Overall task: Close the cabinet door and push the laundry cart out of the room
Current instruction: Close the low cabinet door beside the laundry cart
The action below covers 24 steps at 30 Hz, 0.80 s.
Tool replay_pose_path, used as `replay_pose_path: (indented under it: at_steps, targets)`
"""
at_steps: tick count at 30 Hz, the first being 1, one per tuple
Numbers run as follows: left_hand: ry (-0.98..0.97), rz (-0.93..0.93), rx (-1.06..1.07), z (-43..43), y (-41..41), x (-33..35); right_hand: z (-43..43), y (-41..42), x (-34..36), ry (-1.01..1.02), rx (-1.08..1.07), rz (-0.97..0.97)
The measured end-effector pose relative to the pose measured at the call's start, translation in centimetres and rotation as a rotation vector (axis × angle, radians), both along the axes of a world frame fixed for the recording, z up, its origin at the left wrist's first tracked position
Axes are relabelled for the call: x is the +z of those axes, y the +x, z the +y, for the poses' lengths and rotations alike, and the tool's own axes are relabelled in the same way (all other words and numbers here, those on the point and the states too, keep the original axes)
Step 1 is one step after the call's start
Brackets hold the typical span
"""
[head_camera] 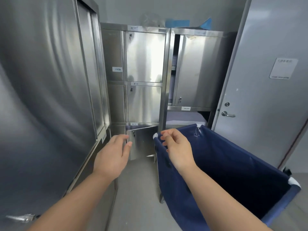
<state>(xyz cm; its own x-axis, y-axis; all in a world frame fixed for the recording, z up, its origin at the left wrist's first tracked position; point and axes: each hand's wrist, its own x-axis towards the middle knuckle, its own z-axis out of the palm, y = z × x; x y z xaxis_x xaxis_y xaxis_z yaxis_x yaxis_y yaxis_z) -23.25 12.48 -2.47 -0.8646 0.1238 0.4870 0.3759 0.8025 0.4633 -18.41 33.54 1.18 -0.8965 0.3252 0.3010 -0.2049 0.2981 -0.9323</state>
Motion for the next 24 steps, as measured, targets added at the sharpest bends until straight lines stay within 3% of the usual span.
replay_pose_path:
  at_steps: [9, 24]
  targets:
    - [0.021, -0.02, -0.045, 3.5, -18.2, -3.8, 3.1, -17.1, -5.8, -0.005, -0.06, -0.066]
    - [0.051, -0.043, -0.286, 10.9, -43.9, -3.3, 6.2, -40.1, -6.6, 0.022, -0.264, -0.137]
